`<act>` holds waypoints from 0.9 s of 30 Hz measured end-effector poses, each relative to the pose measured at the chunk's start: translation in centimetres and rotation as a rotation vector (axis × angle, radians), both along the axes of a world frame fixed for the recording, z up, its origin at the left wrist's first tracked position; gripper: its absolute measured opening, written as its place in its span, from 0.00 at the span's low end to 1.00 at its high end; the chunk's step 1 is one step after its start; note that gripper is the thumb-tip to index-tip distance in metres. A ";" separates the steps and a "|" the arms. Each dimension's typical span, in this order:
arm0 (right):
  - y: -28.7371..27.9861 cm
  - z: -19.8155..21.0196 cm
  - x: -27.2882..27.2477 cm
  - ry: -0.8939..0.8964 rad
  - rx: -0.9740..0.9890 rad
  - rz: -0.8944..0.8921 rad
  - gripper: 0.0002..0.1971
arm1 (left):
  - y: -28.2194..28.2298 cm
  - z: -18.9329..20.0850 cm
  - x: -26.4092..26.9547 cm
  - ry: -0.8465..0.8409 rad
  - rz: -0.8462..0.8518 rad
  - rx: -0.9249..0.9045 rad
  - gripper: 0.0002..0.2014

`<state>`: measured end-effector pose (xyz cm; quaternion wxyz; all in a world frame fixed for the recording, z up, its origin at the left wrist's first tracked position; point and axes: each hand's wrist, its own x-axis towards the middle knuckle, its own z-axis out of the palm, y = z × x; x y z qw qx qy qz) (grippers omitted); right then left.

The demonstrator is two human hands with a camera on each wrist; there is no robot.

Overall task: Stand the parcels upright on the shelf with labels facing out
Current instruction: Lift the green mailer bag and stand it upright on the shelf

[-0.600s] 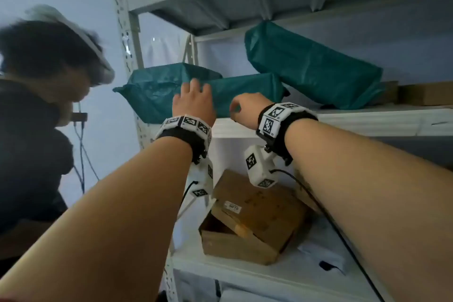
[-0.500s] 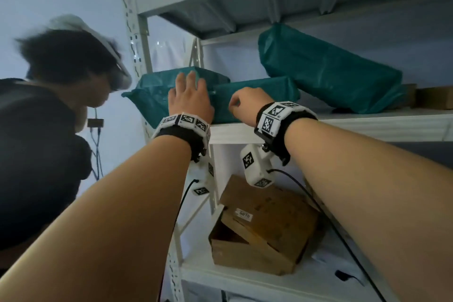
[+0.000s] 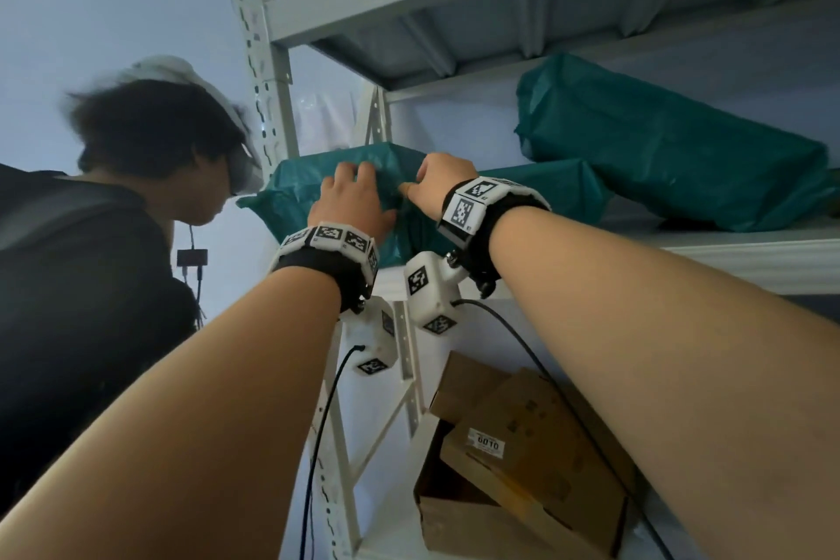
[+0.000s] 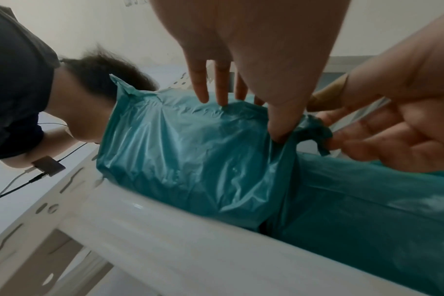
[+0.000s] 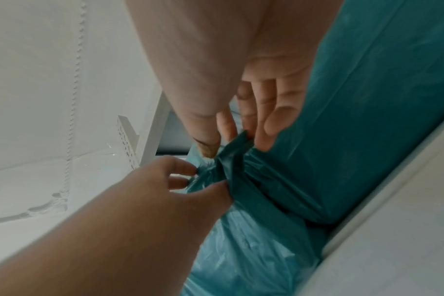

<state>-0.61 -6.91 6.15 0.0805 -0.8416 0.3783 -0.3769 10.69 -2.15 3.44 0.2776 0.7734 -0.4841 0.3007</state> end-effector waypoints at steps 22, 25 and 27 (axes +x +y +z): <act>-1.0 -3.3 0.6 0.247 0.025 0.140 0.13 | -1.5 1.0 -0.7 -0.118 0.144 -0.171 0.28; -1.1 -3.6 1.0 0.230 0.067 0.168 0.16 | -1.1 0.3 -0.5 -0.124 0.156 -0.245 0.28; -1.2 -3.6 1.2 0.148 0.143 0.204 0.22 | -0.9 0.3 -0.5 -0.122 0.159 -0.265 0.27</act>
